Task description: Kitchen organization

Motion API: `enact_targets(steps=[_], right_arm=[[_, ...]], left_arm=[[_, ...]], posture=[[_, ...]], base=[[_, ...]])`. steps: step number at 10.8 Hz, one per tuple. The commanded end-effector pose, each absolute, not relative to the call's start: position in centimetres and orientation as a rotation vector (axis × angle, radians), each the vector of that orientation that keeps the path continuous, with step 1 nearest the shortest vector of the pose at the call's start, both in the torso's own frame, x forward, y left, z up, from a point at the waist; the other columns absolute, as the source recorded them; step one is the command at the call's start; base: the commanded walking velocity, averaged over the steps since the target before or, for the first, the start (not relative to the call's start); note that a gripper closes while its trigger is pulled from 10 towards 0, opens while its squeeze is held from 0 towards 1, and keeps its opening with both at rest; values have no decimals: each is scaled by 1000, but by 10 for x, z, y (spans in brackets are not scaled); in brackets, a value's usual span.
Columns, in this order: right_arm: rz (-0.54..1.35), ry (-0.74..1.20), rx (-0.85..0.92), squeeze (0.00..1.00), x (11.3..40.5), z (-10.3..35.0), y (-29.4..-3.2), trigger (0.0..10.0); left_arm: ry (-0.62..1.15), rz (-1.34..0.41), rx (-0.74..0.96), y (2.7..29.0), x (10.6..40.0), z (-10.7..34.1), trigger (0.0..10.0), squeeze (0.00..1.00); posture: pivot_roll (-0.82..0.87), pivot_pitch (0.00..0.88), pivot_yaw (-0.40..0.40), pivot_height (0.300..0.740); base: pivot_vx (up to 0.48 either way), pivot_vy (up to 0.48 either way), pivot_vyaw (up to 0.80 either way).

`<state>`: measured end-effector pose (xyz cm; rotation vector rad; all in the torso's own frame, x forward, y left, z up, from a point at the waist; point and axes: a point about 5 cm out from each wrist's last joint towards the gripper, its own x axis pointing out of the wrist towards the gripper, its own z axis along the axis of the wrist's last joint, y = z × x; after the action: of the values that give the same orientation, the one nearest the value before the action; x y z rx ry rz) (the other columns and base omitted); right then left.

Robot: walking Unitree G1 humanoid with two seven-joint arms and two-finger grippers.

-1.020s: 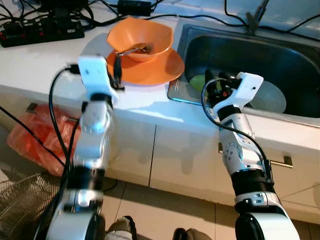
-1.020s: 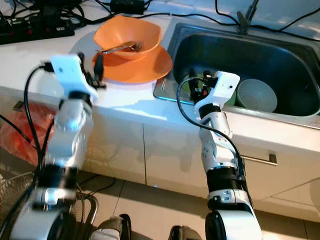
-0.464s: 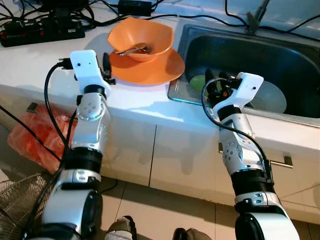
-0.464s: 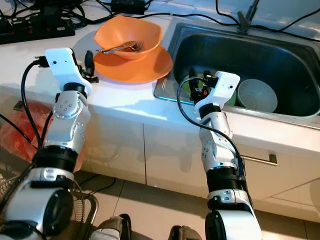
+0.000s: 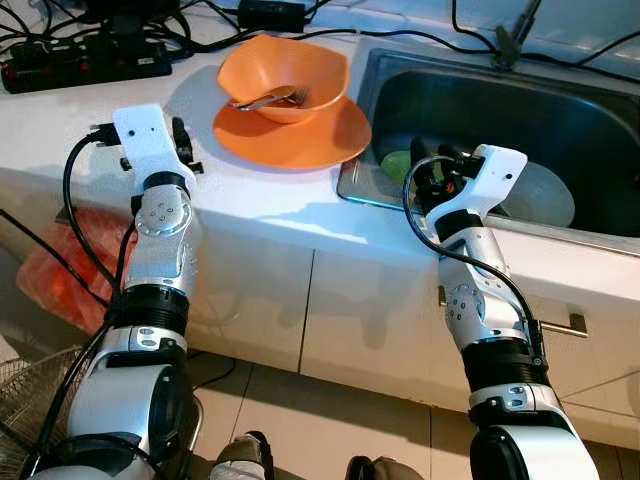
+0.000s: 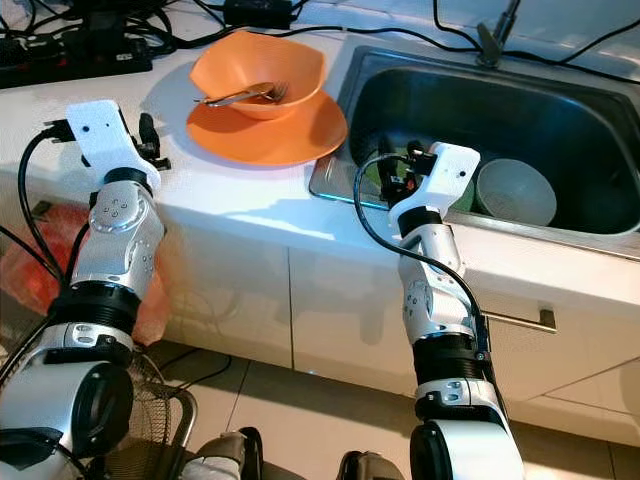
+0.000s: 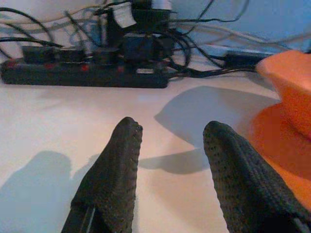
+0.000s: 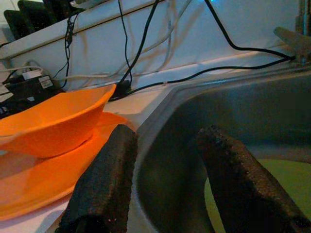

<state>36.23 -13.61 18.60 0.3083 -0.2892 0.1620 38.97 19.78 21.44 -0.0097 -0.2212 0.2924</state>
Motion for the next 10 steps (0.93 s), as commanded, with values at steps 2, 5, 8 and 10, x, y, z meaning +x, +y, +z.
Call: enact_targets(steps=[2,5,8,10], right_arm=[[152,-300,314,0,363,188,-138,10000],[147,-303,311,0,363,189,-140,10000],[139,-305,312,0,363,188,-142,10000],[134,-309,312,0,363,189,-143,10000]], left_arm=[[-269,113,43,173,392,221,10000,0],[-287,-19,49,153,394,226,10000,0],[-280,-113,41,134,396,226,10000,0],[-275,-184,41,119,397,228,10000,0]], posture=[[73,130,-63,740],[70,129,-61,740],[68,126,-58,740],[61,123,-53,740]], base=[[0,0,0],[0,0,0],[0,0,0],[0,0,0]])
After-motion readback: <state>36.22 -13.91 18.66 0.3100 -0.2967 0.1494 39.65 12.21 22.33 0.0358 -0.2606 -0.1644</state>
